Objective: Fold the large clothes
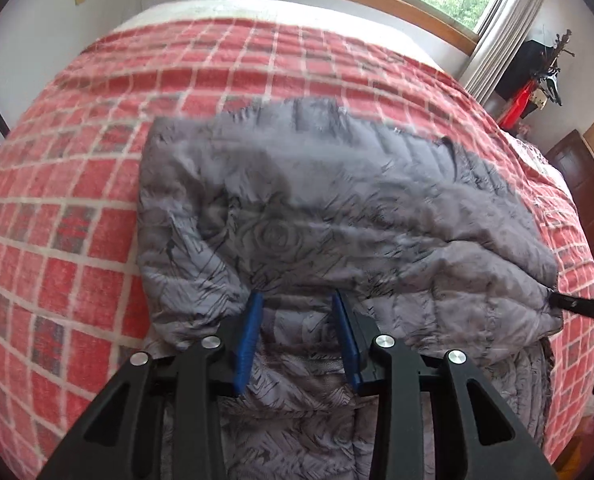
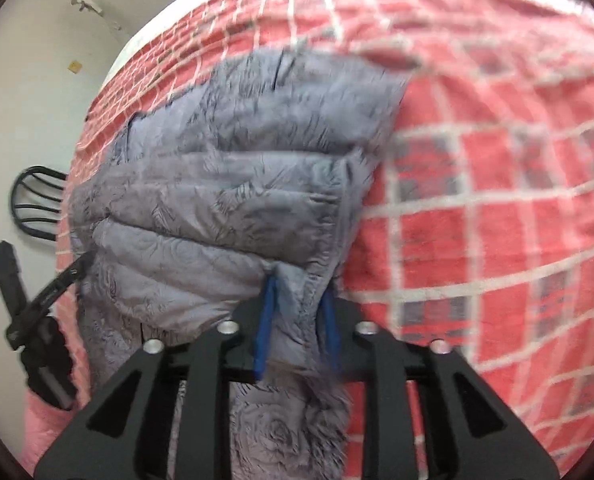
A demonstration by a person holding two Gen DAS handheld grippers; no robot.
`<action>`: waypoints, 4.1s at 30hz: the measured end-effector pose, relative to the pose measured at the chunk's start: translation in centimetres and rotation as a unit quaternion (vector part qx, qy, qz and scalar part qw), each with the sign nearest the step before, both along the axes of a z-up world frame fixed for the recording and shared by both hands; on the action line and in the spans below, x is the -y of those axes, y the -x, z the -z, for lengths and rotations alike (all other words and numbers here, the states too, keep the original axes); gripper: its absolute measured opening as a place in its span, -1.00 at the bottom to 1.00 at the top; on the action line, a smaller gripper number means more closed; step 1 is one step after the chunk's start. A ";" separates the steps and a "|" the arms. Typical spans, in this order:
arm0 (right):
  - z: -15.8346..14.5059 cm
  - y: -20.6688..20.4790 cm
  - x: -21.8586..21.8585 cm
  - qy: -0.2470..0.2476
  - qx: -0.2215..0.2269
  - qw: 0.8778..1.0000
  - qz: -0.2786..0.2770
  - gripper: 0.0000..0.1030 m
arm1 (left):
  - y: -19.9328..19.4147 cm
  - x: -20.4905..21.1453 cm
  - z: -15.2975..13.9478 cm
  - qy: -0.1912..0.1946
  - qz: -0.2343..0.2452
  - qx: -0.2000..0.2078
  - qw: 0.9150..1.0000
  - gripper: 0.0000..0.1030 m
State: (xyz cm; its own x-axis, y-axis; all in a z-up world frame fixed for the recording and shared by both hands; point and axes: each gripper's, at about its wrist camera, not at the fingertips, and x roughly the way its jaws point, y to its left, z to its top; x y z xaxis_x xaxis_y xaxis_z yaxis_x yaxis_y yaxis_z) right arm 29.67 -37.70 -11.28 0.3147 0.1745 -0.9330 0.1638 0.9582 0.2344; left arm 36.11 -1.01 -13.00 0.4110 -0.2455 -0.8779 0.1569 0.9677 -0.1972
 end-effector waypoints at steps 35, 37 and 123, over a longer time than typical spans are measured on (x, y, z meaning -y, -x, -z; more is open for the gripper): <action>2.3 -3.2 -9.5 -0.030 -0.009 0.995 -0.095 -0.51 | 0.4 7.0 0.9 -0.016 0.044 -0.016 0.999 -0.29; 3.8 -3.5 -9.5 -0.034 -0.014 0.995 -0.093 -0.51 | 0.2 7.2 1.9 -0.022 0.052 -0.018 0.998 -0.29; 2.1 29.9 -4.6 -0.048 -0.002 0.994 -0.100 -0.76 | 30.8 -15.0 3.3 0.058 -0.070 -0.078 0.993 -0.75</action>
State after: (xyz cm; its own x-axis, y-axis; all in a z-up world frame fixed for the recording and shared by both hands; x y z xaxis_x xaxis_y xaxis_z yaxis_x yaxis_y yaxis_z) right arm -0.27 -33.10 -13.34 0.2606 0.3218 -0.9103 -0.0258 0.9448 0.3266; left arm 5.31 13.97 -16.28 0.3087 -0.2989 -0.9030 -0.0180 0.9473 -0.3197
